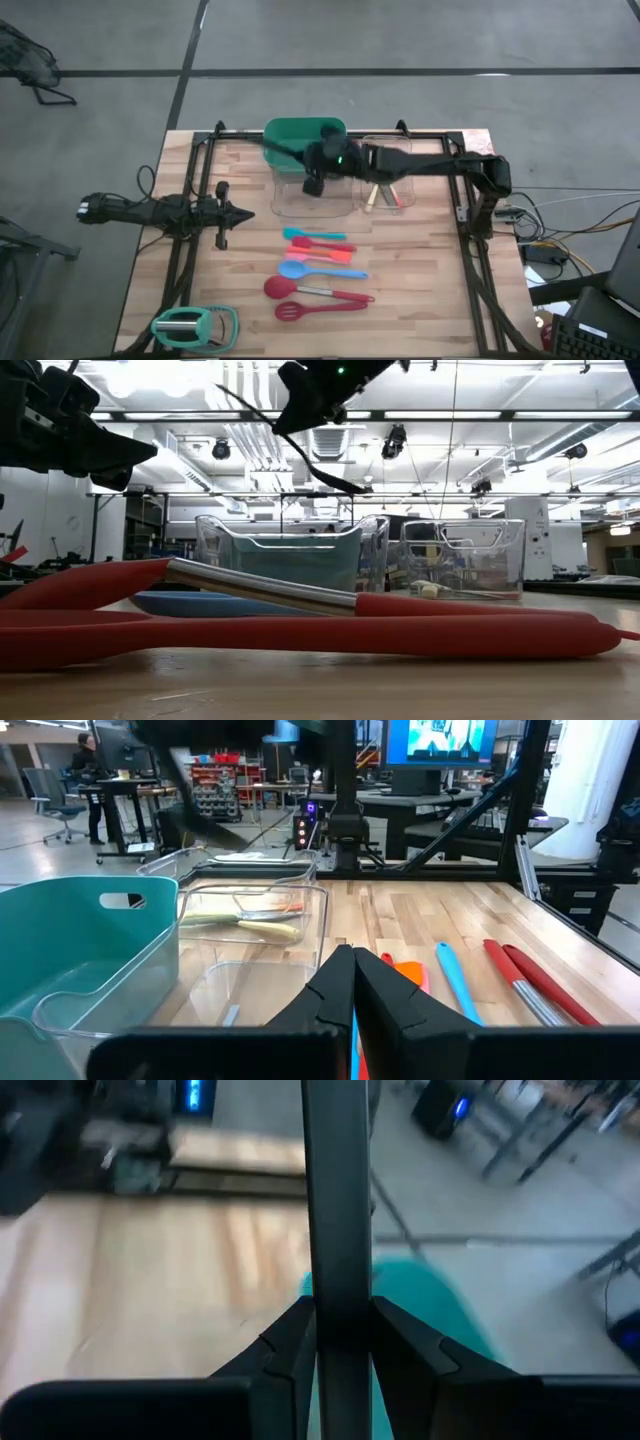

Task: Pick & Place Kitchen Items
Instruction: Put the black slotted spoon into the green bin

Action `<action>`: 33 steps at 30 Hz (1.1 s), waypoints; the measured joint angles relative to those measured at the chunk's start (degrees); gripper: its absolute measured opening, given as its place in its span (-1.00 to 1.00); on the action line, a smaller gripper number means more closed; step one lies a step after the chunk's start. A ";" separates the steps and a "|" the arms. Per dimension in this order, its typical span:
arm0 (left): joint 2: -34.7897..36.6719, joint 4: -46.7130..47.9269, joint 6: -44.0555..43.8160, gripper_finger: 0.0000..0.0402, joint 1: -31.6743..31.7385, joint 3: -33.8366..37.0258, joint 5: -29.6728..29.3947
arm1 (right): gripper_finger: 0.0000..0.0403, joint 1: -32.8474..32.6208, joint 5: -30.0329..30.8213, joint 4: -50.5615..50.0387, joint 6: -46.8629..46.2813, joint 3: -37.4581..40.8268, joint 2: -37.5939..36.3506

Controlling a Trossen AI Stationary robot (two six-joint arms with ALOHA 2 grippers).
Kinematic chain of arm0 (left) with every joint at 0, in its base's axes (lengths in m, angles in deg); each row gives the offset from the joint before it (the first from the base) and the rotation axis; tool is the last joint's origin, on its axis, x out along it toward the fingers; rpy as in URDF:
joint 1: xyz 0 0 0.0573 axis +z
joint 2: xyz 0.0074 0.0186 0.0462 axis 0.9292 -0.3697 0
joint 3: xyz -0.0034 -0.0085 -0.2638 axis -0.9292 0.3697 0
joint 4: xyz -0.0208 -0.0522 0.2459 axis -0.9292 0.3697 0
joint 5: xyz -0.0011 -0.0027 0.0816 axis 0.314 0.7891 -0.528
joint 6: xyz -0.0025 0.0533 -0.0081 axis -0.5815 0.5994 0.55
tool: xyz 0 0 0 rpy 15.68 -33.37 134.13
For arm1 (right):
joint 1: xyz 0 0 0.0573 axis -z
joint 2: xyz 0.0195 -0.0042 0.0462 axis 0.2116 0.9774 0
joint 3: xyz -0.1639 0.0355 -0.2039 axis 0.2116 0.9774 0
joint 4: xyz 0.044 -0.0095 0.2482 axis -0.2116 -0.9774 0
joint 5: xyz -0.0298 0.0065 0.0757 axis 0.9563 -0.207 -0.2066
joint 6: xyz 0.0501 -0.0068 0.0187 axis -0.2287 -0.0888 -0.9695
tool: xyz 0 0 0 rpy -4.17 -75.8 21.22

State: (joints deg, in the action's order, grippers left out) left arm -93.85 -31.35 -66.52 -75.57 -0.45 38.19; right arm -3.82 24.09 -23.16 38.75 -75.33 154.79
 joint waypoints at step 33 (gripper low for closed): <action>0.02 0.00 0.00 -0.95 0.01 0.01 0.00 | -0.57 16.47 -8.86 14.97 -8.60 0.00 17.22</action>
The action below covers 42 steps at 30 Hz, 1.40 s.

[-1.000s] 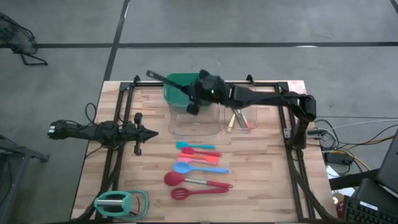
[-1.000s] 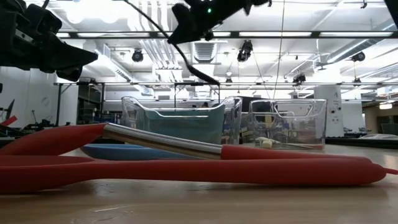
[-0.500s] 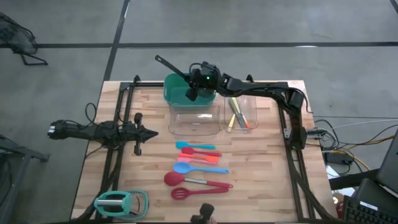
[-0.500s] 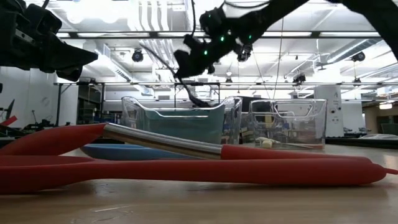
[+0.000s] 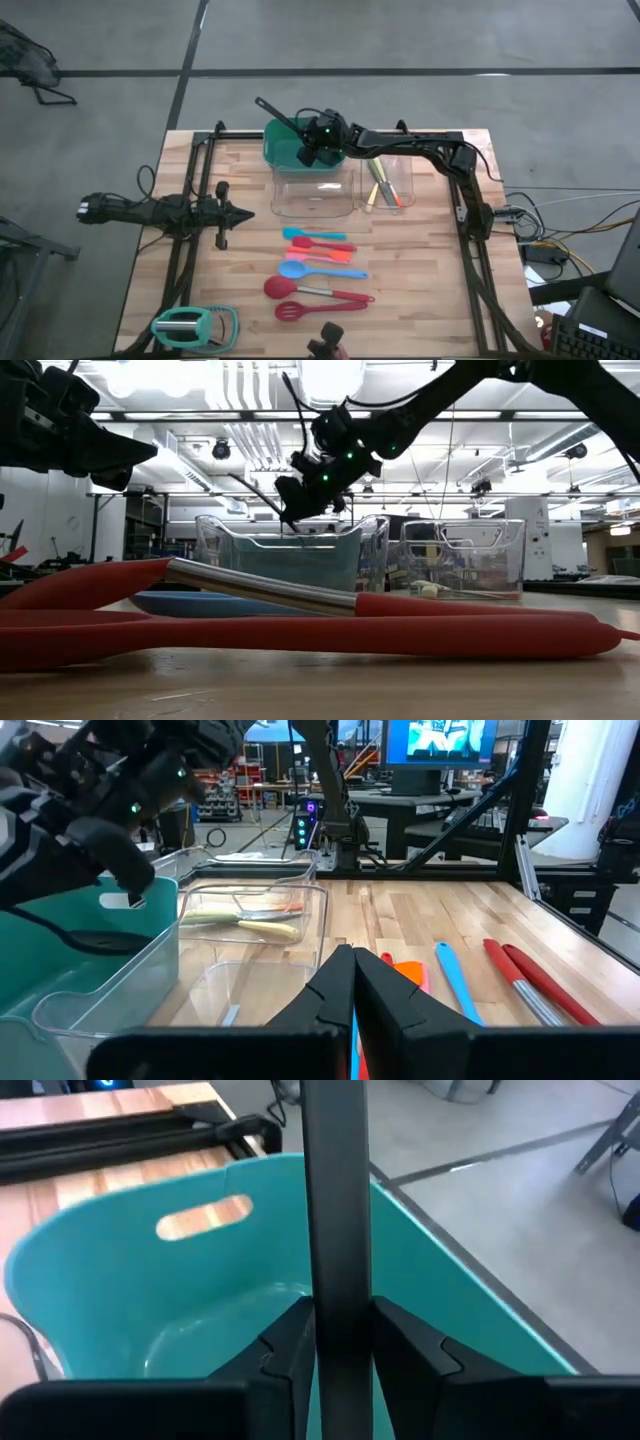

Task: Pick & Place Kitchen Items
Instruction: Put the black slotted spoon into the green bin, then put the red slotted spoon into the green bin

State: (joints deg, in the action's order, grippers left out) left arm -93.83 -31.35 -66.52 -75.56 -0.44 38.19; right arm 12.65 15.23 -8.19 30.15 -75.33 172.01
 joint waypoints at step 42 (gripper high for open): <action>-0.01 0.00 0.00 -0.95 0.01 0.01 0.00 | -0.49 -11.68 -1.70 -20.10 -0.33 -3.87 -8.72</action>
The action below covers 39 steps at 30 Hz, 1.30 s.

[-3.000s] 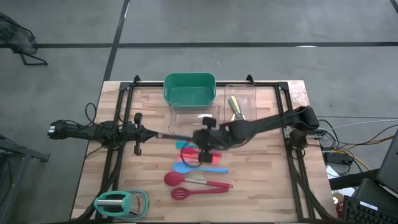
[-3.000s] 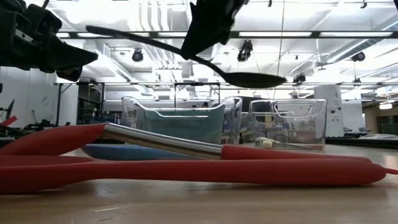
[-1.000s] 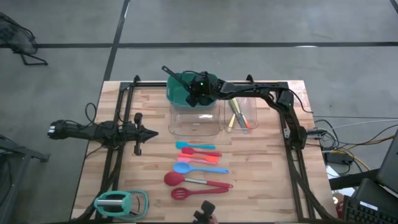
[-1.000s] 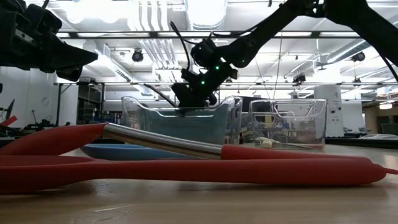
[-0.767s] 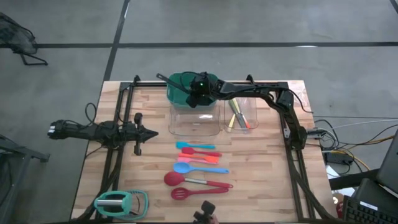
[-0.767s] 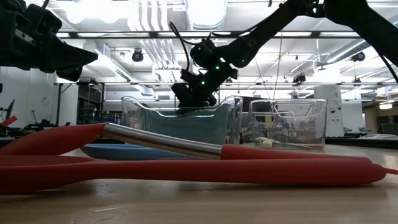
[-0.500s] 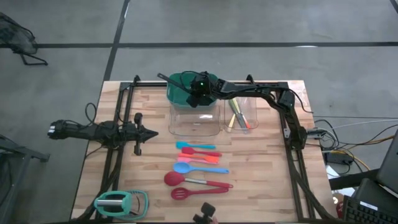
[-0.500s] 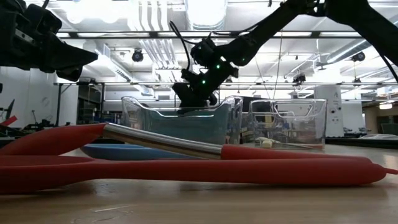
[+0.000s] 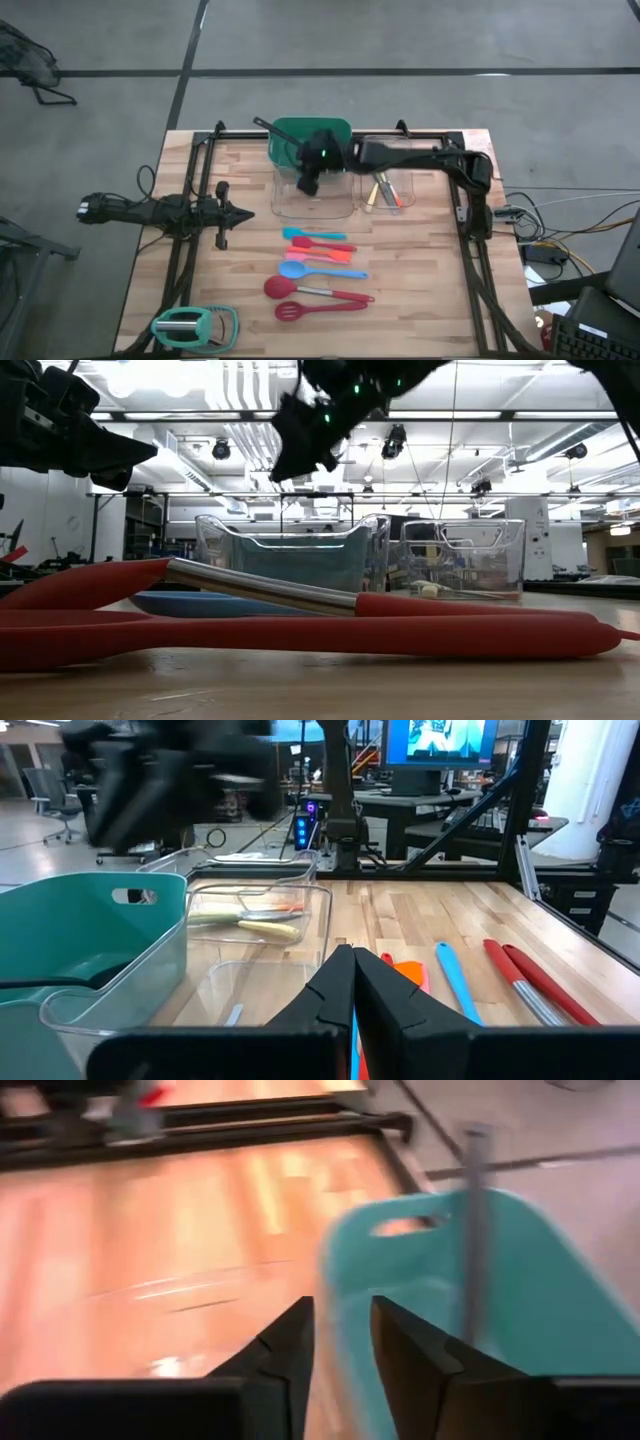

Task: Pick & Place Kitchen Items
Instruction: Put the red slotted spoon into the green bin

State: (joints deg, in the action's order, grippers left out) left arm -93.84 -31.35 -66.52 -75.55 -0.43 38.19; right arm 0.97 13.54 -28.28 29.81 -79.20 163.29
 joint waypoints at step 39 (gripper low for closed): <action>0.01 0.00 0.00 -0.95 -0.01 -0.01 0.00 | -0.03 -35.97 6.21 -2.04 -28.33 2.74 10.29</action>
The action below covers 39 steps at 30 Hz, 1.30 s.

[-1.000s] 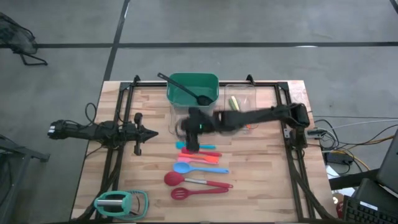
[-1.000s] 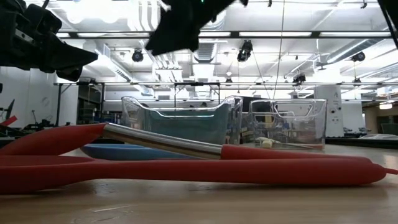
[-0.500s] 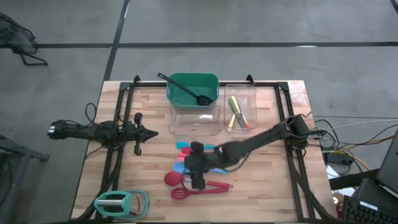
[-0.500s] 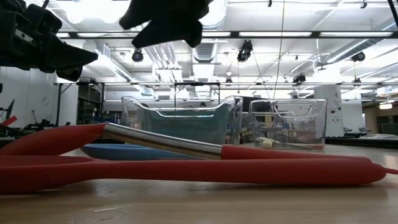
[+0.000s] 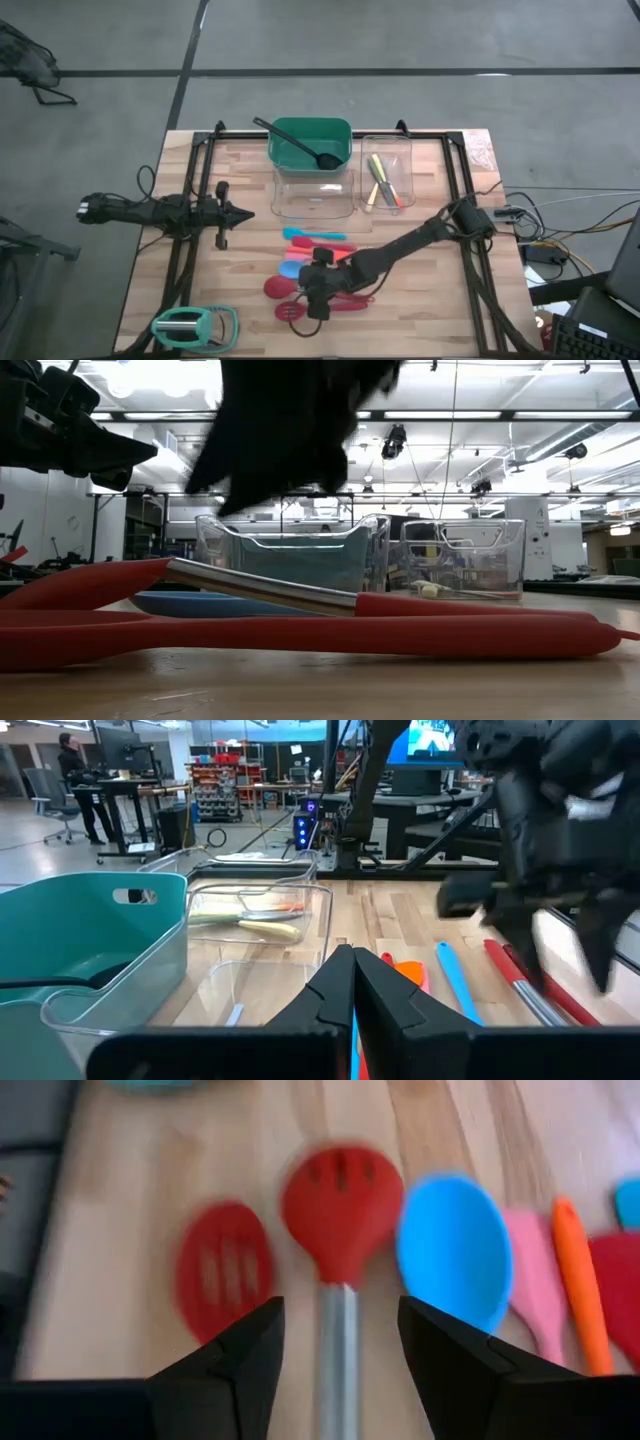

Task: Pick & Place Kitchen Items
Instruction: Put the red slotted spoon into the green bin

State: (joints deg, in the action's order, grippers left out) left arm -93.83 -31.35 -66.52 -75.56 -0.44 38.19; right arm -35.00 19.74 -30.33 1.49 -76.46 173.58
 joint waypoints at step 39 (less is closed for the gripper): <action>0.00 0.00 0.00 -0.95 0.01 0.00 0.00 | -0.66 1.00 -0.58 -5.88 0.84 -0.38 2.63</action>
State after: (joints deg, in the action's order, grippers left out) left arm -93.83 -31.35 -66.52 -75.55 -0.44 38.19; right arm -34.00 19.17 -36.20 2.33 -76.84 176.22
